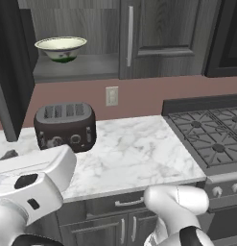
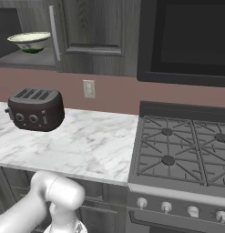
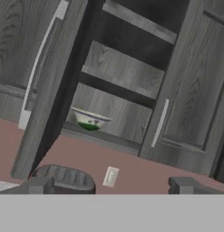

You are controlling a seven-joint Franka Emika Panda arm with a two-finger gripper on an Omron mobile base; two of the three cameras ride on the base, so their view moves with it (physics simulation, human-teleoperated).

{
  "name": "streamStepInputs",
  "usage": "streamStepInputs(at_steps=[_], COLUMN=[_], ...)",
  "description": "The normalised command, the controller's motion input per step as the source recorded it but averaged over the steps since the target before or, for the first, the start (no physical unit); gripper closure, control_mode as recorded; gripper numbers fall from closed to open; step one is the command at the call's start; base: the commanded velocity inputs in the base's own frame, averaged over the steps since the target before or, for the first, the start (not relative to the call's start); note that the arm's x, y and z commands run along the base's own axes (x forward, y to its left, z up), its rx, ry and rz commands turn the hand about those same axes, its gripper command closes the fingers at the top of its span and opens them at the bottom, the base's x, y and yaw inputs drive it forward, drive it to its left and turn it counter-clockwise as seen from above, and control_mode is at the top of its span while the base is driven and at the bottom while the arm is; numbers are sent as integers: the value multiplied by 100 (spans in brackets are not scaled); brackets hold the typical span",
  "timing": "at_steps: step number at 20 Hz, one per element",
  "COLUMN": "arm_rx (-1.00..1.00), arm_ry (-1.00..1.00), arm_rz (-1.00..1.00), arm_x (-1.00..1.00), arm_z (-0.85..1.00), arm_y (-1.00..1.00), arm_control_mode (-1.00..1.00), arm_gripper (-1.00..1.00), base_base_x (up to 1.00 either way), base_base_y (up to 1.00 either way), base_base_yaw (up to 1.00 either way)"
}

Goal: Open the cabinet. Pick the bowls from the counter and place them in the cabinet. Then close the cabinet.

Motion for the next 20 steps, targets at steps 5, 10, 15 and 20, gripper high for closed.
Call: streamStepInputs(at_steps=[5,10,15,20], arm_rx=[1,0,0,0], arm_ry=[6,3,0,-14], arm_rz=[0,0,0,0], arm_x=[1,20,27,16], arm_z=[0,0,-24,-45], arm_y=[34,8,0,2], arm_control_mode=[-100,-100,-100,-100], arm_gripper=[-100,-100,-100,-100], base_base_x=[0,0,0,0], base_base_y=[0,0,0,0], base_base_yaw=[0,0,0,0])
